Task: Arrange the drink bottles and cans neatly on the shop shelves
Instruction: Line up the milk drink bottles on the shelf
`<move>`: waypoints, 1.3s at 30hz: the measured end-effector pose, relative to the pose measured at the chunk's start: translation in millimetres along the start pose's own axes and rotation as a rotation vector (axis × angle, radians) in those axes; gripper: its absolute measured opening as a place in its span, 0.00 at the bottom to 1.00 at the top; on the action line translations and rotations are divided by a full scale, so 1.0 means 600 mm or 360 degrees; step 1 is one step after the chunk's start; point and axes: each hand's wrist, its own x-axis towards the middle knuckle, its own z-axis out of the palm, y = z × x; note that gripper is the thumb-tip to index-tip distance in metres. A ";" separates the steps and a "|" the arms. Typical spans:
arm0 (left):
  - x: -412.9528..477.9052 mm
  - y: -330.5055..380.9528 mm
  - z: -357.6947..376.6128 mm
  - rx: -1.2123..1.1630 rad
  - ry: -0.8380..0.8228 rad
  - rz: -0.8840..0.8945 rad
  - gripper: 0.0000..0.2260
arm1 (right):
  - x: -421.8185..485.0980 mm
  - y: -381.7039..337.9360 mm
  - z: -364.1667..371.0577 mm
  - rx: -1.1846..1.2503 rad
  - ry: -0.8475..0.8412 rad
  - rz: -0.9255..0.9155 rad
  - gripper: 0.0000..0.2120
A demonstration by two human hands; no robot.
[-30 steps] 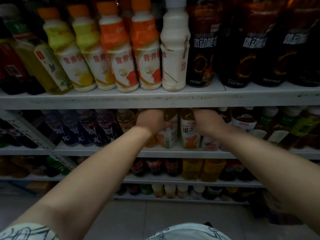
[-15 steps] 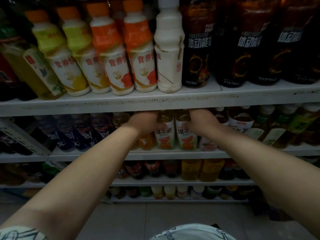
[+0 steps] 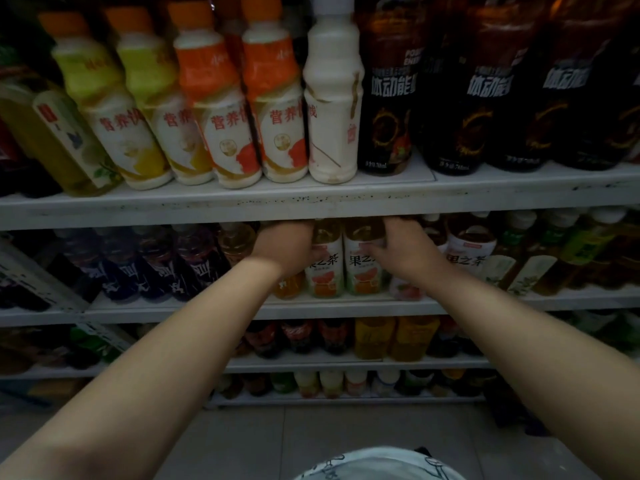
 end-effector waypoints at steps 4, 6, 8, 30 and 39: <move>-0.024 0.009 0.012 0.0157 0.0323 -0.0020 0.20 | -0.076 0.056 -0.030 0.0154 0.0711 0.0043 0.13; -0.037 0.020 0.026 0.0089 0.0461 -0.0089 0.17 | -0.093 0.083 -0.052 0.0021 0.0925 0.0098 0.14; -0.046 0.034 0.041 0.0027 0.0544 -0.0089 0.18 | -0.089 0.101 -0.071 -0.0045 0.0869 0.0188 0.13; 0.031 0.213 0.085 0.0273 0.0602 0.0327 0.36 | -0.050 0.126 -0.010 0.0098 0.0433 0.0078 0.25; 0.057 0.249 0.105 0.0194 0.0514 0.0228 0.47 | -0.142 0.190 0.026 0.0276 0.1159 0.0760 0.32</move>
